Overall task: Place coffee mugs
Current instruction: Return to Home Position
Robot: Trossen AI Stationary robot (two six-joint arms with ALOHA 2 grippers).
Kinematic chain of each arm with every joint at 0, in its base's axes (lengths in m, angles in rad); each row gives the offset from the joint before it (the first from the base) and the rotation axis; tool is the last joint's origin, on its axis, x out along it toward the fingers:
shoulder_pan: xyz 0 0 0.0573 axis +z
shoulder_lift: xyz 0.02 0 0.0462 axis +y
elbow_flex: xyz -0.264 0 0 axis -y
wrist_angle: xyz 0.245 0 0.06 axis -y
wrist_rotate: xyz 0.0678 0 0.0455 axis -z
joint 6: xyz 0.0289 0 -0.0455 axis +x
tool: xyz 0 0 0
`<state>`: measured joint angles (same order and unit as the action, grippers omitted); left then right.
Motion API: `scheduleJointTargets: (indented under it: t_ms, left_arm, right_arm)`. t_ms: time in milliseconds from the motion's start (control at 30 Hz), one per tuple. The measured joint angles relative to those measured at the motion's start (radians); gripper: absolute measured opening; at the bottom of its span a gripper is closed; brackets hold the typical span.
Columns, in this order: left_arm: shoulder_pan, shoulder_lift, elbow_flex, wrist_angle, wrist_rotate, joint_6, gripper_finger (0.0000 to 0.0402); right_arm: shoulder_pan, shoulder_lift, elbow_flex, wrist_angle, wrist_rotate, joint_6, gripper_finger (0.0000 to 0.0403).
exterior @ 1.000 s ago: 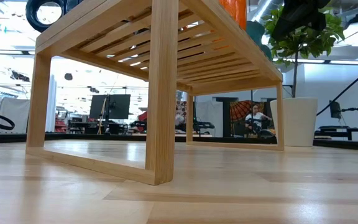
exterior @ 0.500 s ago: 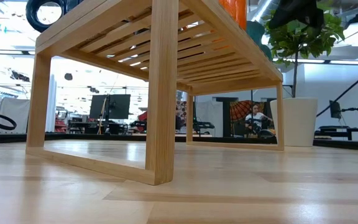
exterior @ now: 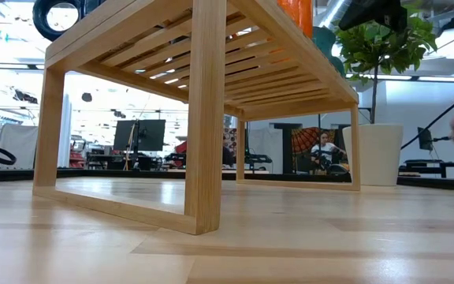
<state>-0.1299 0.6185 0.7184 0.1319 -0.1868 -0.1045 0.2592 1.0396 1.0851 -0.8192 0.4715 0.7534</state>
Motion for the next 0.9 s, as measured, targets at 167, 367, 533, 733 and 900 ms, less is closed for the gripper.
scheduleJointTargets:
  t_ms: [167, 367, 533, 733, 900]
  left_arm:
    - [0.021, -0.098, -0.168, 0.051, 0.034, -0.058, 0.0]
    - [0.02, -0.24, -0.356, 0.171, 0.038, -0.079, 0.0]
    - [0.021, -0.372, -0.482, 0.251, 0.022, -0.081, 0.0]
    - [0.021, -0.52, -0.589, 0.249, -0.007, -0.076, 0.0]
    - [0.021, -0.62, -0.695, 0.256, -0.047, -0.112, 0.0]
  right_arm:
    - [-0.007, 0.0, 0.0, 0.0, 0.0, 0.004, 0.0027]
    - [-0.007, 0.0, 0.0, 0.0, -0.023, 0.039, 0.0027]
    - [-0.006, 0.0, 0.0, 0.002, -0.082, 0.062, 0.0027]
    - [-0.007, 0.0, 0.0, 0.011, -0.082, 0.06, 0.0027]
    - [-0.003, 0.0, 0.0, 0.016, -0.082, 0.054, 0.0027]
